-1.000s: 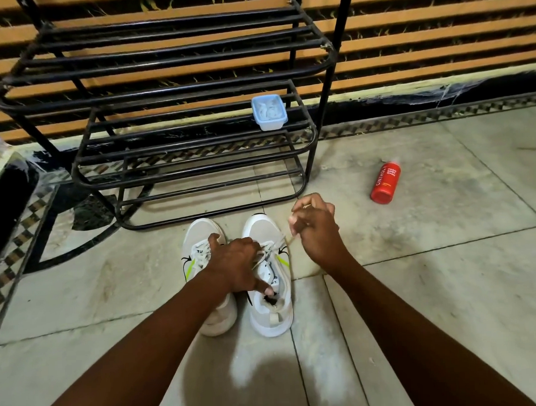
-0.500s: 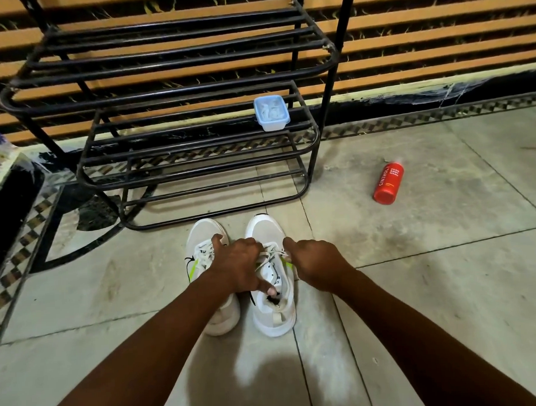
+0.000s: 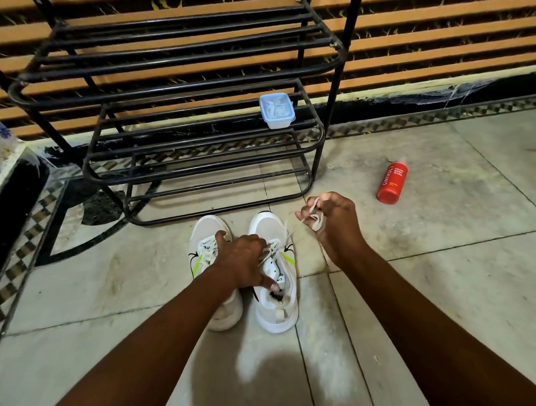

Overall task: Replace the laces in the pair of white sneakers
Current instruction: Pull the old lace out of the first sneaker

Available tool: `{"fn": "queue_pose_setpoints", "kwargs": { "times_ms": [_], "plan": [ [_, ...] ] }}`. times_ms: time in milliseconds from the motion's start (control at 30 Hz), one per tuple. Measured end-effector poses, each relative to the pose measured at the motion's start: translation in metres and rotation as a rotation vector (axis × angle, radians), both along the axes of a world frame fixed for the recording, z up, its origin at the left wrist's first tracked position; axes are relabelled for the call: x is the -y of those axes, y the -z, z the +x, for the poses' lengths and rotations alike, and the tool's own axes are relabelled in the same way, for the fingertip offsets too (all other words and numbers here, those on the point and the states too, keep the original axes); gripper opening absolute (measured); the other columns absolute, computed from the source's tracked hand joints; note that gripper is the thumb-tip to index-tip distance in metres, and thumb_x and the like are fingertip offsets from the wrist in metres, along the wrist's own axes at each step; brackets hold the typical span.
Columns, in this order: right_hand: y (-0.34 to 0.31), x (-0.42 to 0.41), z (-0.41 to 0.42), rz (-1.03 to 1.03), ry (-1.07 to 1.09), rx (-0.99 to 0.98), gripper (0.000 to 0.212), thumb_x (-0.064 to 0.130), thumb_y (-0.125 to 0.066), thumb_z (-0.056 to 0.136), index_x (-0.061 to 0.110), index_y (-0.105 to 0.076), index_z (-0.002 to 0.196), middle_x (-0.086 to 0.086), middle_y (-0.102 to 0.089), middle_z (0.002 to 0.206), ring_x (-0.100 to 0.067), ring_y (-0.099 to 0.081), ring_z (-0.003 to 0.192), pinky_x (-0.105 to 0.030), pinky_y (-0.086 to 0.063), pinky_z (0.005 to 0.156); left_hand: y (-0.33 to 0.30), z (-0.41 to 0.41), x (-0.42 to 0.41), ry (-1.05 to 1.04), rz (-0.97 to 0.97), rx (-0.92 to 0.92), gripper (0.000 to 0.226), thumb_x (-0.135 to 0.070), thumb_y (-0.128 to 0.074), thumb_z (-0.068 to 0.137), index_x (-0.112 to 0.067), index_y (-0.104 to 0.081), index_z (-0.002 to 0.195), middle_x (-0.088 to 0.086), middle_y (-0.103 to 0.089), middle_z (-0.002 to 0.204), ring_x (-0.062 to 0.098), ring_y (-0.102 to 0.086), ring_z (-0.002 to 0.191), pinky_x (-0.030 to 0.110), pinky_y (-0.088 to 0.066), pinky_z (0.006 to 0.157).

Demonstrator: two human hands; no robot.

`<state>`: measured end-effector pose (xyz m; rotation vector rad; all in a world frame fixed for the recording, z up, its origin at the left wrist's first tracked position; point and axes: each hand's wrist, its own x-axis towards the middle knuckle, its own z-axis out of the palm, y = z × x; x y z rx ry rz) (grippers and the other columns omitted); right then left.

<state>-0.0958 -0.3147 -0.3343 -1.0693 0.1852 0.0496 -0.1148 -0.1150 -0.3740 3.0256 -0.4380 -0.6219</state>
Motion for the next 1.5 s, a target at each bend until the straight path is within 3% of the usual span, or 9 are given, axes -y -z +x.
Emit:
{"fn": "queue_pose_setpoints", "kwargs": {
  "times_ms": [200,367,667,867,1000,1100,1267,1400,1500],
  "plan": [
    [0.042,0.033,-0.005,-1.222,-0.443,0.448,0.013,0.014,-0.051,0.103,0.012,-0.05,0.09,-0.002,-0.065,0.077,-0.017,-0.056,0.064,-0.034,-0.046,0.062,0.001,0.001,0.0,0.003,0.005,-0.008,0.1,-0.089,-0.07,0.057,-0.029,-0.054,0.135,-0.01,-0.058,0.133,0.018,-0.05,0.132,0.06,-0.016,0.107],
    [0.065,0.024,-0.014,-1.541,-0.711,0.68,0.013,0.015,-0.052,0.094,0.012,-0.058,0.106,-0.01,-0.067,0.093,-0.03,-0.06,0.083,-0.04,-0.05,0.073,0.0,0.001,0.0,0.004,0.006,-0.014,0.1,-0.089,-0.07,0.058,-0.028,-0.053,0.136,-0.009,-0.058,0.134,0.019,-0.049,0.133,0.061,-0.016,0.109],
    [0.021,0.019,-0.001,-1.2,-0.131,0.403,0.028,-0.007,-0.059,0.075,0.018,-0.071,0.072,0.016,-0.058,0.065,-0.025,-0.058,0.079,-0.035,-0.048,0.07,0.002,0.002,0.0,0.009,0.01,0.003,0.095,-0.091,-0.07,0.054,-0.029,-0.057,0.125,-0.01,-0.061,0.125,0.019,-0.055,0.127,0.059,-0.019,0.104],
    [0.003,0.034,0.001,-0.334,-0.025,0.097,0.028,-0.014,-0.047,0.087,0.002,-0.058,0.066,-0.01,-0.057,0.057,-0.025,-0.072,0.093,-0.035,-0.051,0.072,0.004,0.003,-0.001,0.012,0.0,0.011,0.097,-0.09,-0.071,0.055,-0.028,-0.056,0.128,-0.009,-0.062,0.127,0.019,-0.054,0.127,0.058,-0.018,0.104],
    [0.006,0.016,-0.008,0.03,-0.065,-0.01,0.03,-0.02,-0.035,0.088,0.0,-0.051,0.071,-0.011,-0.043,0.055,-0.027,-0.06,0.064,-0.036,-0.054,0.063,0.005,0.002,-0.002,0.01,-0.003,0.012,0.097,-0.091,-0.07,0.054,-0.028,-0.056,0.127,-0.009,-0.061,0.125,0.019,-0.054,0.127,0.059,-0.019,0.105],
    [0.017,0.016,-0.003,-0.159,-0.164,0.043,0.031,-0.015,-0.035,0.094,0.005,-0.046,0.072,-0.007,-0.037,0.062,-0.016,-0.039,0.054,-0.025,-0.032,0.053,0.005,0.002,-0.002,0.008,-0.005,0.004,0.1,-0.092,-0.07,0.053,-0.028,-0.056,0.129,-0.009,-0.061,0.127,0.019,-0.054,0.127,0.059,-0.019,0.105],
    [0.05,0.03,0.007,-1.264,-0.487,0.511,0.018,0.007,-0.059,0.091,0.02,-0.053,0.079,0.004,-0.053,0.074,-0.018,-0.05,0.065,-0.031,-0.04,0.062,0.004,0.002,-0.001,0.015,0.006,0.003,0.097,-0.09,-0.07,0.055,-0.028,-0.056,0.129,-0.008,-0.061,0.127,0.02,-0.053,0.128,0.06,-0.019,0.105],
    [0.064,0.022,-0.004,-1.402,-0.75,0.564,0.033,0.02,-0.074,0.084,0.018,-0.065,0.116,-0.001,-0.062,0.106,-0.018,-0.058,0.093,-0.025,-0.043,0.083,0.004,0.001,-0.001,0.007,-0.002,0.0,0.099,-0.09,-0.07,0.055,-0.028,-0.055,0.13,-0.008,-0.06,0.129,0.02,-0.052,0.13,0.06,-0.018,0.105],
    [0.066,0.014,-0.008,-1.425,-0.695,0.615,0.032,0.024,-0.077,0.084,0.01,-0.071,0.111,-0.005,-0.071,0.099,-0.025,-0.061,0.092,-0.027,-0.039,0.088,0.003,0.002,-0.001,0.0,-0.009,-0.012,0.099,-0.091,-0.07,0.054,-0.029,-0.055,0.13,-0.009,-0.06,0.13,0.019,-0.051,0.131,0.06,-0.017,0.107]
  ]
}}
